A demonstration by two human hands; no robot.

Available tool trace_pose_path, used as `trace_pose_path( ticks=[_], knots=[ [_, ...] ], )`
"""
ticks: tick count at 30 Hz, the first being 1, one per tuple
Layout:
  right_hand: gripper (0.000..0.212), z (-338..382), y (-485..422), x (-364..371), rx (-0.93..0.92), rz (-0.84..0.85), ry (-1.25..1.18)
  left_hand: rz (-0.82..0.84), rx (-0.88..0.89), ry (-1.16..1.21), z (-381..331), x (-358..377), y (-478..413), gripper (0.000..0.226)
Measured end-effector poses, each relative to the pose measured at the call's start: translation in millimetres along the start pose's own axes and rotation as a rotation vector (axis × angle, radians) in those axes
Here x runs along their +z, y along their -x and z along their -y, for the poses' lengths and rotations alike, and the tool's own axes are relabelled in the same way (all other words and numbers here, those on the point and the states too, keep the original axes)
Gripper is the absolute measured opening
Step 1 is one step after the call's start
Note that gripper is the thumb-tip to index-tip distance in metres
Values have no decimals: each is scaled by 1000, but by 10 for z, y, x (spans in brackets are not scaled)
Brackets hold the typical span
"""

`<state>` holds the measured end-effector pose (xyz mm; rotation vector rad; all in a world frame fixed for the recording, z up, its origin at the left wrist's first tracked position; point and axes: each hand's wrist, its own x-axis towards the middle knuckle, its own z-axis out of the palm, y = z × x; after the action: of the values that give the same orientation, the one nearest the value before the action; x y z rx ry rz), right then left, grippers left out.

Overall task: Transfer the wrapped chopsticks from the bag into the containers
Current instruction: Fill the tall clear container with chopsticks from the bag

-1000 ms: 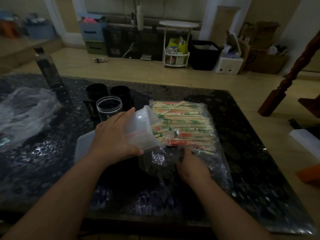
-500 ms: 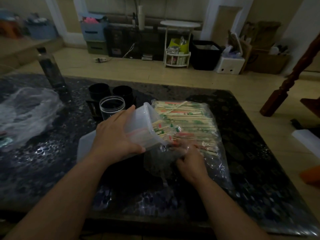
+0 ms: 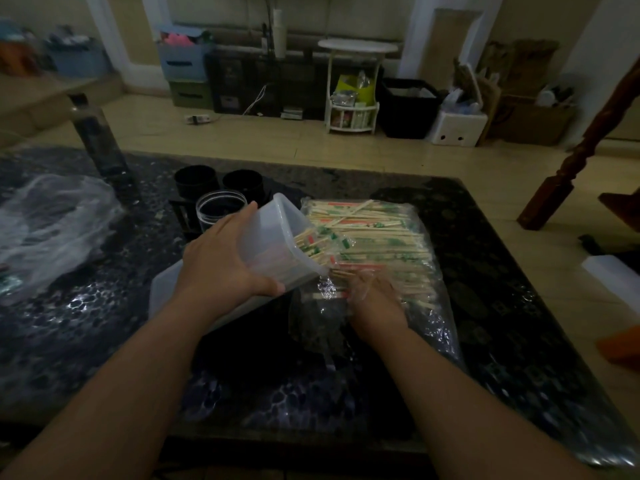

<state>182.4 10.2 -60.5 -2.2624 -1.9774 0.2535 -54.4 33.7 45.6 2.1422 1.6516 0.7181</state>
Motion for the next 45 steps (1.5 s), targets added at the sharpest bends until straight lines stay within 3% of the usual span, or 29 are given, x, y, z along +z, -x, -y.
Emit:
trace_pose_path(
  ticks=[5, 14, 20, 25, 30, 34, 37, 41, 45],
  knots=[
    [41, -3, -86, 8, 7, 15, 82, 7, 3, 10, -16, -3, 8, 129],
    [40, -50, -43, 12, 107, -60, -131, 15, -7, 15, -29, 1, 7, 129],
    [37, -42, -84, 27, 96, 58, -195, 35, 4, 10, -35, 1, 17, 132],
    [40, -77, -110, -54, 10, 59, -53, 38, 11, -10, -36, 12, 14, 131],
    [43, -102, -141, 43, 5, 144, -90, 36, 8, -2, -32, 8, 13, 133],
    [37, -61, -159, 23, 1, 215, -120, 42, 16, -2, -32, 11, 26, 133],
    [38, -92, -165, 61, 21, 173, -187, 50, 16, -11, -37, 10, 25, 133],
    [27, -141, -206, 111, -12, 218, -64, 47, 11, -6, -31, 13, 21, 133],
    [38, -146, -304, 221, 49, 254, -115, 46, 7, -2, -33, 18, 20, 133]
  ],
)
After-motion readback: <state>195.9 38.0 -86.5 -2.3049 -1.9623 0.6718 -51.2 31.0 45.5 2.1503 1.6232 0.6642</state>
